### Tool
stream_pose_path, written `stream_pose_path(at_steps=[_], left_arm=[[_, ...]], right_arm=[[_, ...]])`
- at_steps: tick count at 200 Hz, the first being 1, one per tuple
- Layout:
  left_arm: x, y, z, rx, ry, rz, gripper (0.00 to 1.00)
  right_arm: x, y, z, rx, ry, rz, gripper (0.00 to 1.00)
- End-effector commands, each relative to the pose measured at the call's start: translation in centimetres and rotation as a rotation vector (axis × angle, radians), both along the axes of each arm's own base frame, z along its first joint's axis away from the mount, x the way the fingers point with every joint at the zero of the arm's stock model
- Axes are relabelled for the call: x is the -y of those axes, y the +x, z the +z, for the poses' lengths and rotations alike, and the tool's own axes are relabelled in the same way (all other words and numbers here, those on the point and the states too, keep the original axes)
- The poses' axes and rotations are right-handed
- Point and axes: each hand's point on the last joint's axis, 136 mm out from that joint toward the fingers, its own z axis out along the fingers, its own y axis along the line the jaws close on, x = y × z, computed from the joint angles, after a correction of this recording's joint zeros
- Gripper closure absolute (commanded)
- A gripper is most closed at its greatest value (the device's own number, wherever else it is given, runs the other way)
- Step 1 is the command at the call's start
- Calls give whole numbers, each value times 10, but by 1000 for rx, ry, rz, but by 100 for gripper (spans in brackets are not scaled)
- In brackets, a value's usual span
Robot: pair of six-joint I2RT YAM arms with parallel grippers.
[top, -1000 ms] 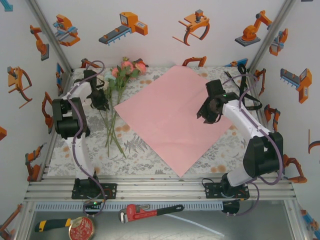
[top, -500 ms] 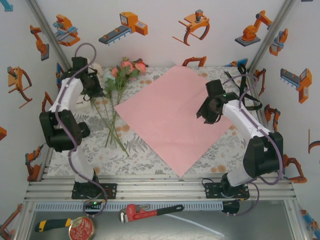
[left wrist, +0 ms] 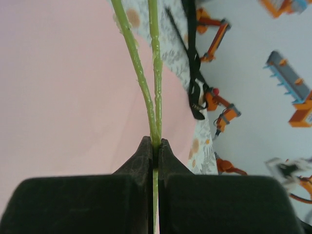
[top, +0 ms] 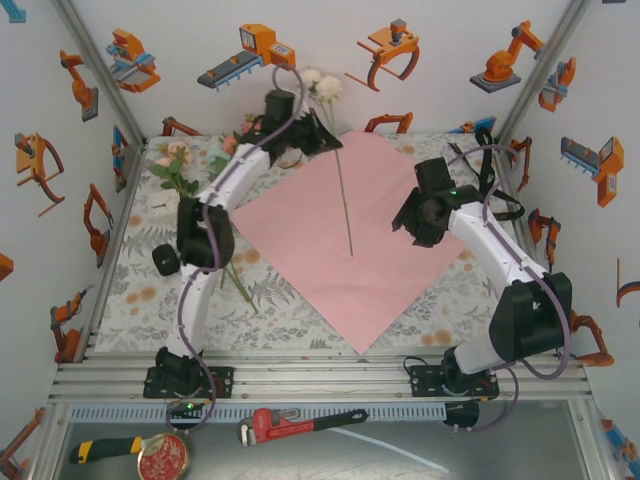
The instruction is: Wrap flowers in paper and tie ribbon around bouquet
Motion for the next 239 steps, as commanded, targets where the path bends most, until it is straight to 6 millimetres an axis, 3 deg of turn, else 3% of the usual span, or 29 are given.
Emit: stream_pose_path(at_steps=[1, 41, 77, 89, 123, 152, 176, 195, 220, 239], left_arm=[[4, -3, -21, -63, 42, -26, 100], [5, 8, -75, -38, 162, -5, 100], [8, 14, -106, -50, 185, 1, 100], [8, 14, -110, -65, 181, -1, 86], [2, 15, -82, -29, 181, 7, 64], [-21, 17, -35, 33, 210, 39, 64], [-58, 10, 16, 82, 263, 89, 63], [-107, 0, 45, 110, 356, 168, 62], [-200, -15, 46, 82, 531, 336, 61], [-274, -30, 29, 22, 583, 455, 61]], right_arm=[[5, -3, 11, 40, -28, 4, 44], [9, -9, 15, 46, -52, 25, 43], [13, -10, 24, 50, -83, 49, 43], [13, -9, 26, 54, -85, 50, 43], [11, -3, 30, 62, -78, 44, 42], [5, 5, 34, 71, -52, 50, 42], [-1, 12, 41, 104, -22, 51, 42], [-5, 16, 43, 127, 5, 43, 40], [-10, 18, 45, 150, 26, 47, 35], [-13, 17, 45, 165, 32, 55, 32]])
